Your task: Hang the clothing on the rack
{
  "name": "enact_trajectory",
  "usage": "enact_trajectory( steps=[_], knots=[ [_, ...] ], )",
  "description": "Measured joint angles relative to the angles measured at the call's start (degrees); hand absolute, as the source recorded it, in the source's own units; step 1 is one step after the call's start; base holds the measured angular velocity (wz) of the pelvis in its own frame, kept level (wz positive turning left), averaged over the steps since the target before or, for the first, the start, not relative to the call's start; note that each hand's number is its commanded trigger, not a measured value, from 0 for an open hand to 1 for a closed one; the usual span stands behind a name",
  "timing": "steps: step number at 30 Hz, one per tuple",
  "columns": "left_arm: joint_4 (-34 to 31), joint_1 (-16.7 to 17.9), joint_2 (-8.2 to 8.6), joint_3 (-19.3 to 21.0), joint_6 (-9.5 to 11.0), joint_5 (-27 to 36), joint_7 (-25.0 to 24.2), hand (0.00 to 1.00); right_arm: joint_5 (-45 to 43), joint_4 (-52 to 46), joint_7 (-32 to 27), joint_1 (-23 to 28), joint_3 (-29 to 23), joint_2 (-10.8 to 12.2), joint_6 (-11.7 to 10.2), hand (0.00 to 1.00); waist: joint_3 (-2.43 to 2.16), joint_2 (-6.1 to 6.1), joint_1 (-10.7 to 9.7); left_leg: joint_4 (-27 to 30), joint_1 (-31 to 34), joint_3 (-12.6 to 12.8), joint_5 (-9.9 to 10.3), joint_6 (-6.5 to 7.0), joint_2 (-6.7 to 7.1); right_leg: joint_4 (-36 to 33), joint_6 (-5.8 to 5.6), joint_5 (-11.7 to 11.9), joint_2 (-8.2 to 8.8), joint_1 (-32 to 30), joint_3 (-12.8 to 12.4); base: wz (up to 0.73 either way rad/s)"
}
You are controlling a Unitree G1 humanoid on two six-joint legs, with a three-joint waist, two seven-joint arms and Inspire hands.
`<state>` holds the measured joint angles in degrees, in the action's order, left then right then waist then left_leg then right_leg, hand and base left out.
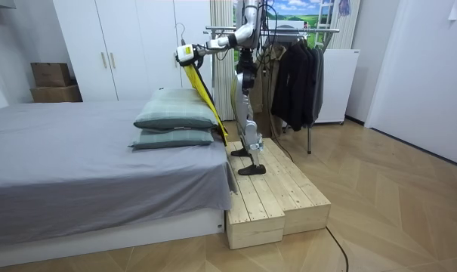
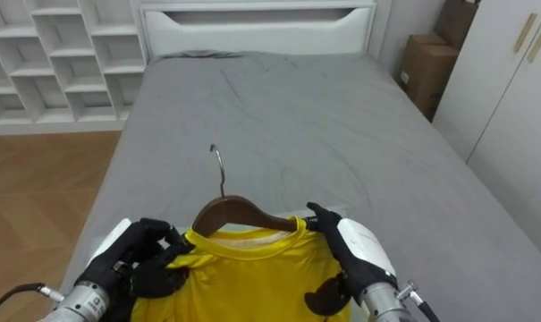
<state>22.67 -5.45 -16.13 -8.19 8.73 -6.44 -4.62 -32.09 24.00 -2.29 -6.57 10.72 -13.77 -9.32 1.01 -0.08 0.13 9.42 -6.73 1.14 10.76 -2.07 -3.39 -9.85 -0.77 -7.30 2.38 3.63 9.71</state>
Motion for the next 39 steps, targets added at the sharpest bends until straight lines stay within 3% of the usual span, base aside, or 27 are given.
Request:
enact_trajectory(
  steps=[6,10,14,19,24,25,29,39],
  knots=[
    [-1.8,-0.12,-0.25,0.0,0.0,0.22,-0.27,1.0,-5.72,-0.03,-1.66,-1.06,0.0,-0.13,0.03,0.0,0.05,0.01,-0.04,0.08,0.14,-0.11,0.0,0.0,0.17,0.12,-0.16,-0.12,0.14,-0.09,0.17,0.0],
    [-1.84,-2.11,-1.28,0.03,0.0,1.85,-1.94,1.0,-15.15,-1.85,-5.63,-1.19,0.24,-0.16,0.07,0.0,0.01,-0.06,0.38,0.1,1.07,0.3,-0.02,0.03,0.15,-0.11,-0.12,-0.09,0.09,-1.21,-0.07,-0.05],
    [-1.79,-3.2,-1.27,-0.68,0.0,4.69,-2.75,1.0,-22.29,-4.65,-11.99,-1.69,1.52,-0.47,-0.11,0.0,-0.02,-0.09,0.37,0.24,1.07,0.35,-0.03,0.03,0.13,-1.15,-0.08,-0.06,0.15,-1.73,-0.16,0.0],
    [-1.8,-3.52,-1.06,-2.27,-0.01,9.11,-3.92,1.0,-24.16,-7.21,-19.0,-4.49,2.14,-0.45,-2.0,0.0,-0.04,-0.12,0.05,0.24,1.05,0.54,-0.02,0.03,0.13,-1.26,-0.08,-0.07,0.17,-1.81,-0.24,0.0],
    [-2.45,-3.78,-1.11,-2.25,-0.49,12.43,-3.95,1.0,-24.53,-7.22,-25.9,-4.73,2.15,-0.89,-2.09,0.0,-0.11,-0.11,0.27,0.25,1.41,0.55,-0.02,0.03,0.16,-1.14,-0.1,-0.08,0.21,-2.05,-0.29,0.0],
    [-2.9,-3.8,-1.12,-2.25,-0.95,12.55,-3.95,1.0,-24.74,-7.22,-27.42,-4.73,2.24,-1.44,-2.11,0.0,-0.31,-0.11,0.33,0.26,1.88,0.57,-0.02,0.02,0.16,-1.13,-0.1,-0.08,0.21,-2.52,-0.29,0.0],
    [-3.53,-4.07,-1.12,-2.68,-2.09,12.7,-3.95,1.0,-24.91,-7.21,-30.92,-4.72,4.08,-4.65,-2.01,0.0,-0.53,0.0,0.43,0.3,2.27,0.61,-0.02,0.02,0.14,-1.15,-0.1,-0.08,0.17,-2.98,-0.29,0.0],
    [-4.47,-6.5,-1.44,-5.11,-5.33,15.57,-4.44,1.0,-26.28,-7.22,-36.43,-4.73,6.19,-5.82,-0.16,0.0,-0.93,-0.32,2.02,1.44,3.77,0.48,-0.03,0.02,0.12,-2.87,-0.01,-0.04,0.33,-4.67,-0.37,0.0]
  ],
)
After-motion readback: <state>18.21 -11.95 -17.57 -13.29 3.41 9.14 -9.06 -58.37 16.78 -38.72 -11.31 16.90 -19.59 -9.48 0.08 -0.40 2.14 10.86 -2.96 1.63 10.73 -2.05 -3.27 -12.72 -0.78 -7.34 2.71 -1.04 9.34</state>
